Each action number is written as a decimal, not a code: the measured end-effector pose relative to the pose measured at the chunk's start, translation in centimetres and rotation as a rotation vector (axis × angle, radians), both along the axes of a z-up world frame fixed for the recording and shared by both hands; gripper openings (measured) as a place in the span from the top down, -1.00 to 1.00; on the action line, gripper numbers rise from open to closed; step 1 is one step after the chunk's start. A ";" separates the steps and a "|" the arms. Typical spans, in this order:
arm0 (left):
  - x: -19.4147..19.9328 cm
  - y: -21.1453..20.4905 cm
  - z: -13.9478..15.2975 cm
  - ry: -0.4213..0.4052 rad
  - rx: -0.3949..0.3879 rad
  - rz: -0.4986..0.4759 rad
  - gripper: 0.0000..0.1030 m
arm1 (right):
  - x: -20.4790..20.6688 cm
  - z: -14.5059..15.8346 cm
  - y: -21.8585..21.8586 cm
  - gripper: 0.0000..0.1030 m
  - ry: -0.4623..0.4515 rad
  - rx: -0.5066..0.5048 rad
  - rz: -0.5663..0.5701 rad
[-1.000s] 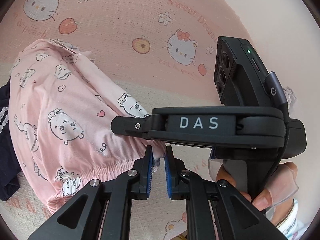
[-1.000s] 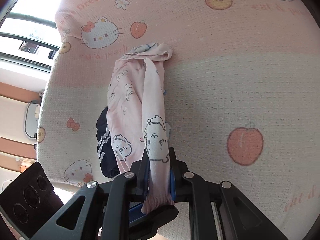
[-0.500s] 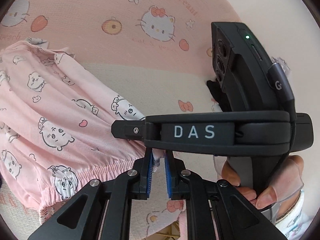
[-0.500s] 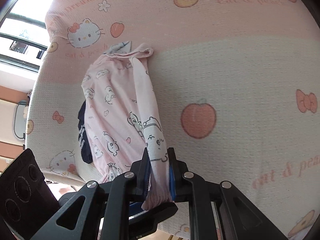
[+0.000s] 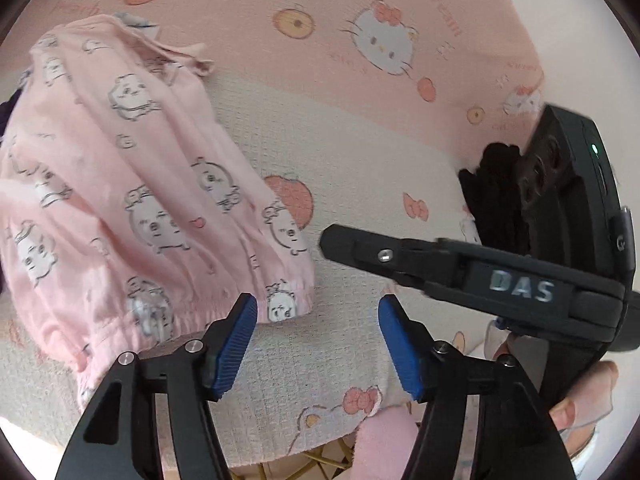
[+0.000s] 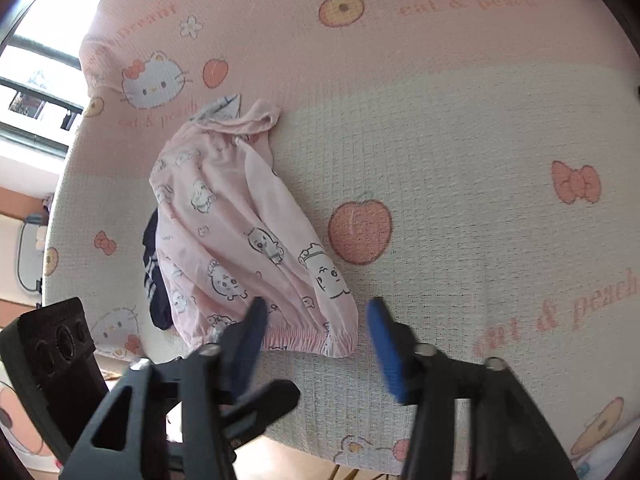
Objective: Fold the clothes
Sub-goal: 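Open both grippers and release the folded pink pants on the sofa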
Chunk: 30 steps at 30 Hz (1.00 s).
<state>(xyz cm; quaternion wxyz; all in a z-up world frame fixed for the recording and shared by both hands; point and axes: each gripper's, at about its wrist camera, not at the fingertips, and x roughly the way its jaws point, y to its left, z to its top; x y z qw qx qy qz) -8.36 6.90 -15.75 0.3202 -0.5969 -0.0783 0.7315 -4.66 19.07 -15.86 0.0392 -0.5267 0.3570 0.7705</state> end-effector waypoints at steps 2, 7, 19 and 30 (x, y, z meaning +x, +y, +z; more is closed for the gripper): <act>-0.1 -0.4 0.3 0.016 -0.026 0.027 -0.21 | 0.4 0.5 0.1 -0.13 0.013 -0.005 -0.019; 0.2 -2.7 0.7 0.049 -0.053 0.079 -0.21 | 1.4 1.2 0.1 -0.20 0.023 -0.014 -0.047; -1.3 -5.5 0.7 0.098 -0.116 0.192 -0.21 | 1.4 -0.7 -1.2 -0.31 -0.029 -0.036 -0.037; -4.0 -11.1 0.1 0.108 -0.178 0.314 -0.21 | -0.5 -2.8 -3.1 -0.40 -0.054 0.093 0.054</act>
